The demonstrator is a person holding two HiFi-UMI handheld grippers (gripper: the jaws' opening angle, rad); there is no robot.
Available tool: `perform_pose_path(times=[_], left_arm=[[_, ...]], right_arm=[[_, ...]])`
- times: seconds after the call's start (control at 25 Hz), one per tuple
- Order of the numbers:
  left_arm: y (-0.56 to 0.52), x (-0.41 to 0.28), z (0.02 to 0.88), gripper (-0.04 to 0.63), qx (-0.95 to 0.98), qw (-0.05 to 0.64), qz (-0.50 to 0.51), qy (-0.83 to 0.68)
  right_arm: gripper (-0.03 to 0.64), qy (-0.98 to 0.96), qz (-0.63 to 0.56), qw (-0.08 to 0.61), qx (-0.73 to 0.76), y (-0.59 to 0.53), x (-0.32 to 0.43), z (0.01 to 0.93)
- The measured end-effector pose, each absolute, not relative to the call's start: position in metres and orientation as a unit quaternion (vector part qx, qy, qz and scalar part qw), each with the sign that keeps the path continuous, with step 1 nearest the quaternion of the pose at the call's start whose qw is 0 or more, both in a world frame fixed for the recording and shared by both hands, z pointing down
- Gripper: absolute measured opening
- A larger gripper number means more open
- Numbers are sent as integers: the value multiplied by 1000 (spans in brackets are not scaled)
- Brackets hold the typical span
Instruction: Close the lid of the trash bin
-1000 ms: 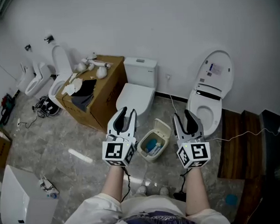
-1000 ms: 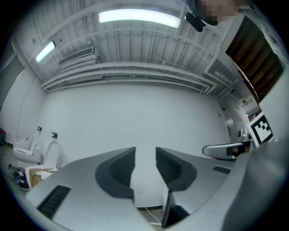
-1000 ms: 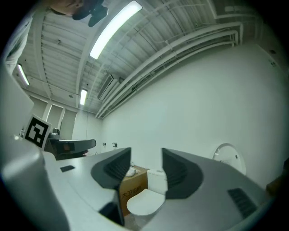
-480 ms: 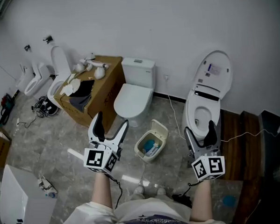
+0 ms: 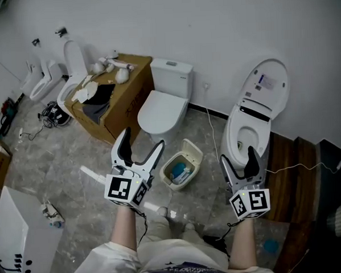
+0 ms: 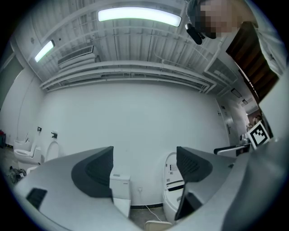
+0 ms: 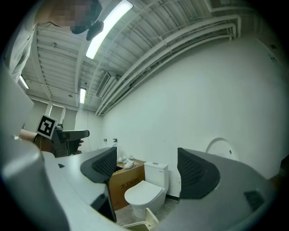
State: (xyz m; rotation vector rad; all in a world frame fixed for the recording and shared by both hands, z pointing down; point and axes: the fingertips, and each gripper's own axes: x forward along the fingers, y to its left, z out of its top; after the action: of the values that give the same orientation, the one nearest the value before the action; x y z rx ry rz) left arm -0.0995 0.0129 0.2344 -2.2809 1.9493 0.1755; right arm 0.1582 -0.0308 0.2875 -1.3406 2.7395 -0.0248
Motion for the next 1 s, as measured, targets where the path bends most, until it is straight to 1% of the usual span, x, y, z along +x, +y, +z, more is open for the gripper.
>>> perform_pose_path(times=[0.28, 0.4, 0.56, 0.68, 0.88, 1.0], left_arm=[[-43, -147, 244, 422, -789, 66, 51, 609], [-71, -163, 247, 422, -809, 61, 49, 582], [-111, -177, 260, 422, -824, 40, 53, 562], [-136, -169, 270, 422, -834, 30, 49, 549], [-168, -149, 284, 422, -837, 27, 48, 545], [-182, -134, 292, 422, -844, 34, 40, 535]], right_arm=[[407, 885, -13, 3, -465, -69, 104, 325], [395, 881, -12, -32, -473, -87, 79, 348], [384, 879, -13, -109, -465, -103, 53, 388], [373, 877, -12, -177, -447, -116, 49, 429], [359, 878, -23, -305, -369, -139, 43, 527], [351, 876, -44, -358, -320, -155, 36, 587]])
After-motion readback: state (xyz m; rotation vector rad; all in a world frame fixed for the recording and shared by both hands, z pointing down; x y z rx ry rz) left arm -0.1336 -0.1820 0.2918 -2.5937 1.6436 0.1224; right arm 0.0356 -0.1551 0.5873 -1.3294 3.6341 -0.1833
